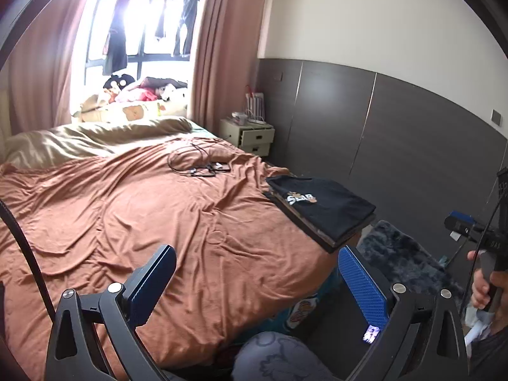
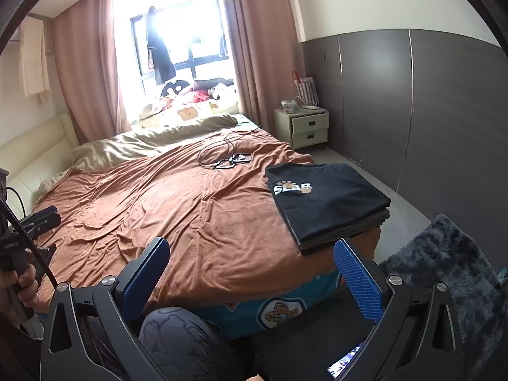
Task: Fold small clothes
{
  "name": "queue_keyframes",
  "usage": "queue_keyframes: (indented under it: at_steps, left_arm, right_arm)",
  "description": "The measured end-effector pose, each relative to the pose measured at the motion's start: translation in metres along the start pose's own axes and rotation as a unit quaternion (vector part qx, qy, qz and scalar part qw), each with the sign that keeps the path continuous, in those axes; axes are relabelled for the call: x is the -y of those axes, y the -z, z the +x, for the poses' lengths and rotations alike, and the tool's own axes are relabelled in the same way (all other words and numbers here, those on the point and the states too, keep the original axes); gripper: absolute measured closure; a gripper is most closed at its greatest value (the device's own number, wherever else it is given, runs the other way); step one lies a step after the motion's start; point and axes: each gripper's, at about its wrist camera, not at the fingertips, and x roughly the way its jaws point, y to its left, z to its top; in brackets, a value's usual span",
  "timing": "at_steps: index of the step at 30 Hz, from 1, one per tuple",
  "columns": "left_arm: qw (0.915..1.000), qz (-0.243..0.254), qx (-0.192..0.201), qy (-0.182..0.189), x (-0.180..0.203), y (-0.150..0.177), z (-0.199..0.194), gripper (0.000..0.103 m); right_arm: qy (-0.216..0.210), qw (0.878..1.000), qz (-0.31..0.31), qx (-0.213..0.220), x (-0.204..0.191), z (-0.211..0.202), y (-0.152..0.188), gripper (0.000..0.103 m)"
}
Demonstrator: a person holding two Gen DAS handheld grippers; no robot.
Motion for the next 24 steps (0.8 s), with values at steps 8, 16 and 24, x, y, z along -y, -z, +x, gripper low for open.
queue_keyframes:
  at_steps: [8,16,24]
  left_arm:
    - [0.9992,0.005,0.024,-0.03,-0.021,0.035,-0.052,0.0]
    - [0.9965,0.013,0.042,-0.071,-0.033,0.073,-0.088,0.0]
    - [0.9952,0.01,0.043,-0.087,-0.034,0.106,-0.104,0.0]
  right_arm:
    - [-0.017,1.0,-0.009,0.018,-0.026,-0.008,0.029,0.0]
    - [-0.024,1.0,-0.009,0.016,-0.046,0.002,0.062,0.0]
    - [-0.032,0.999,-0.006,-0.001,-0.063,0.018,0.094,0.0]
